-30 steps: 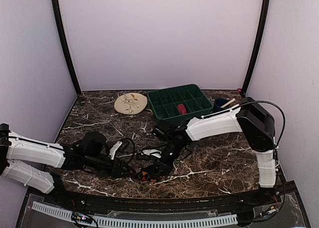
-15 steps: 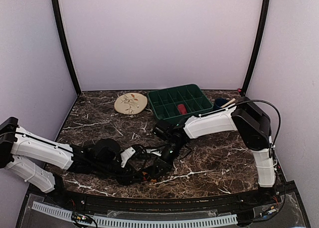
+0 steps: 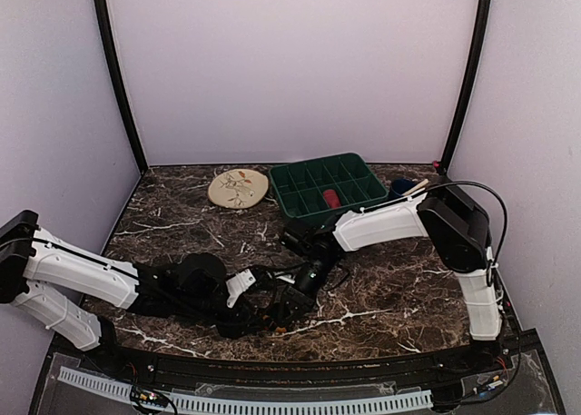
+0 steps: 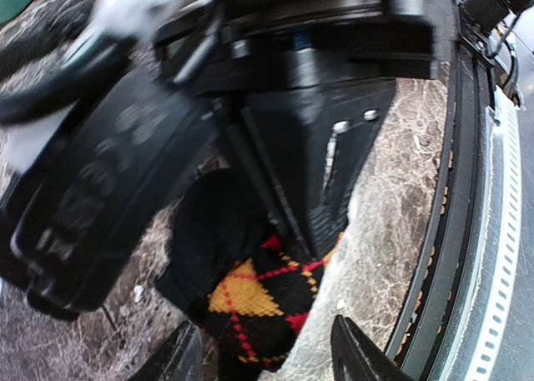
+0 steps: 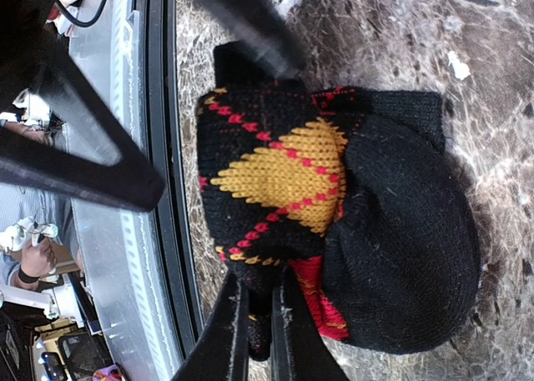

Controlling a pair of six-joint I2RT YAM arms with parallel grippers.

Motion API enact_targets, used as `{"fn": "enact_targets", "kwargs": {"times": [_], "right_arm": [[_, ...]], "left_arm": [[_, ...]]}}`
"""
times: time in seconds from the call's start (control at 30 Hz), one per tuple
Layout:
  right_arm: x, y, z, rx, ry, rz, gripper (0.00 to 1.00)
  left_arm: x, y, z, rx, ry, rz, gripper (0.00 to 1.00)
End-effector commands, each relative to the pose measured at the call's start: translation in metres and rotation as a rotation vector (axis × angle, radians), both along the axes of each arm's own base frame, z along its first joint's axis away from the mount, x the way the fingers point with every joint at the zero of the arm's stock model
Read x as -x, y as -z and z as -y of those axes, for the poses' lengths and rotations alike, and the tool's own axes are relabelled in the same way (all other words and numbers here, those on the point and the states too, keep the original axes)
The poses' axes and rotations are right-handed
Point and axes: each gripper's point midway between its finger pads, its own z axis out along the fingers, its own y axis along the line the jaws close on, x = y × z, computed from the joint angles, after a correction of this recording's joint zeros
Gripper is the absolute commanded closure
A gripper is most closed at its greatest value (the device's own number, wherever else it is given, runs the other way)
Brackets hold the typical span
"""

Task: Roll the socks
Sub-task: Roll the sock at the center of the board.

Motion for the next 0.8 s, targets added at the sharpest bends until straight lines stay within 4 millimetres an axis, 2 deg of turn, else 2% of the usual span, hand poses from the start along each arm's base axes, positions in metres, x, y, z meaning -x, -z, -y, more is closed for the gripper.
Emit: {"fn": "enact_targets", "kwargs": {"times": [0.0, 0.37, 0.63, 0.77], "right_arm": [[0.000, 0.018, 0.013, 0.083, 0.005, -0.027, 1.00], [-0.001, 0.018, 0.012, 0.081, 0.003, -0.043, 1.00], [-0.003, 0.019, 0.013, 0.085, 0.009, -0.046, 1.00], [-0.004, 0.020, 0.013, 0.087, 0.014, -0.045, 1.00]], "left_arm": [[0.004, -0.012, 0.014, 0.028, 0.073, 0.048, 0.45], [0.010, 0.009, 0.025, -0.069, 0.137, 0.052, 0.51], [0.013, 0.025, 0.023, -0.126, 0.146, 0.013, 0.75], [0.016, 0.032, 0.021, -0.142, 0.151, -0.012, 0.82]]}}
